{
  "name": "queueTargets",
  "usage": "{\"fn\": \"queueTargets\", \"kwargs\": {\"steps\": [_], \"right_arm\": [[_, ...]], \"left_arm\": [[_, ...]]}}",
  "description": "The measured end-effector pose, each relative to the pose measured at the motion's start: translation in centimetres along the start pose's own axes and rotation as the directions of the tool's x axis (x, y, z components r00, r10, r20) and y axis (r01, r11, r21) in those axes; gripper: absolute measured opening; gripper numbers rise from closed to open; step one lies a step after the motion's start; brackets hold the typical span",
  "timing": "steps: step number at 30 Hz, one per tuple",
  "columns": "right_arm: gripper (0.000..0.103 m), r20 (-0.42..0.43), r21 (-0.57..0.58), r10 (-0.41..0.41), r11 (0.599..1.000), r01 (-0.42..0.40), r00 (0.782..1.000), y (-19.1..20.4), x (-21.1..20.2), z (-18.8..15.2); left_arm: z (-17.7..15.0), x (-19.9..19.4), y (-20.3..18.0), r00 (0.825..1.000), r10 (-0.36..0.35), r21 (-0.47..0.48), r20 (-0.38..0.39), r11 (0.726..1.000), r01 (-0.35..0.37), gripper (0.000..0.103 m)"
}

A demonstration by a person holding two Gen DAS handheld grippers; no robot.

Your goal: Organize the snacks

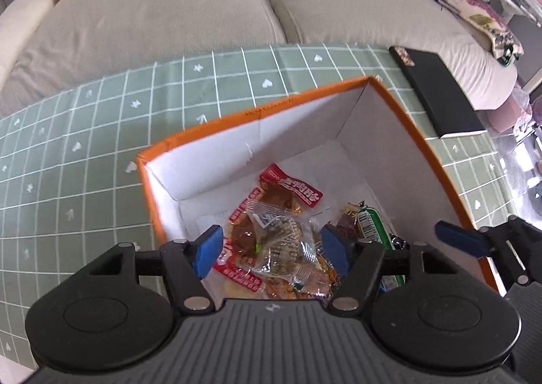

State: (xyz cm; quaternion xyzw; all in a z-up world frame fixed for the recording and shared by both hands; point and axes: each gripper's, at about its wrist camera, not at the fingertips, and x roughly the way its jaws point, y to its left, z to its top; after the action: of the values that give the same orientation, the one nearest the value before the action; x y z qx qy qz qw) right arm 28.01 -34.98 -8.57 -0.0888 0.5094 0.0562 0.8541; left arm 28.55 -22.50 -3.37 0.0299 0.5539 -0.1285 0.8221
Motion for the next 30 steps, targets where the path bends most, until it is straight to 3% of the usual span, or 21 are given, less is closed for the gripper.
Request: {"fn": "queueTargets", "kwargs": {"steps": [2,6,10,15,20,24,28,30], "right_arm": [[0.085,0.016,-0.007,-0.010,1.000,0.010,1.000,0.4,-1.3,0.0],[0.088,0.062,-0.027,-0.025,0.999,0.027,0.998,1.5,-4.7,-0.2],[0.097,0.156,-0.021,-0.042,0.999,0.046,0.987,2.9,-8.9,-0.7],[0.099,0.278,0.026,-0.071,0.997,0.067,0.958,4.9,-13.6,-2.0],[0.099,0.398,0.083,-0.086,0.995,0.058,0.913,8.1,-17.6,-4.4],[0.099,0.478,0.117,-0.145,0.988,0.101,0.866,11.7,-19.6,-7.6],[0.099,0.500,0.150,-0.171,0.983,0.110,0.849,15.1,-20.5,-11.2],[0.099,0.511,0.163,-0.194,0.978,0.128,0.837,16.6,-21.0,-12.7]], "left_arm": [[-0.3,-1.4,0.6,1.000,-0.002,0.003,0.026,1.000,0.002,0.079],[-1.4,-4.9,1.8,0.994,0.009,0.045,0.110,0.999,-0.014,0.080],[-3.2,-9.1,3.5,0.972,0.034,0.053,0.234,0.997,-0.048,0.080],[-6.4,-14.4,5.5,0.925,0.047,0.090,0.378,0.992,-0.088,0.081],[-11.1,-18.5,7.1,0.859,0.030,0.152,0.512,0.980,-0.125,0.088],[-15.7,-20.6,8.1,0.812,0.057,0.173,0.580,0.966,-0.191,0.089],[-20.0,-21.5,9.0,0.772,0.096,0.155,0.628,0.957,-0.246,0.090],[-21.8,-21.6,9.5,0.761,0.102,0.147,0.640,0.956,-0.252,0.090]]}}
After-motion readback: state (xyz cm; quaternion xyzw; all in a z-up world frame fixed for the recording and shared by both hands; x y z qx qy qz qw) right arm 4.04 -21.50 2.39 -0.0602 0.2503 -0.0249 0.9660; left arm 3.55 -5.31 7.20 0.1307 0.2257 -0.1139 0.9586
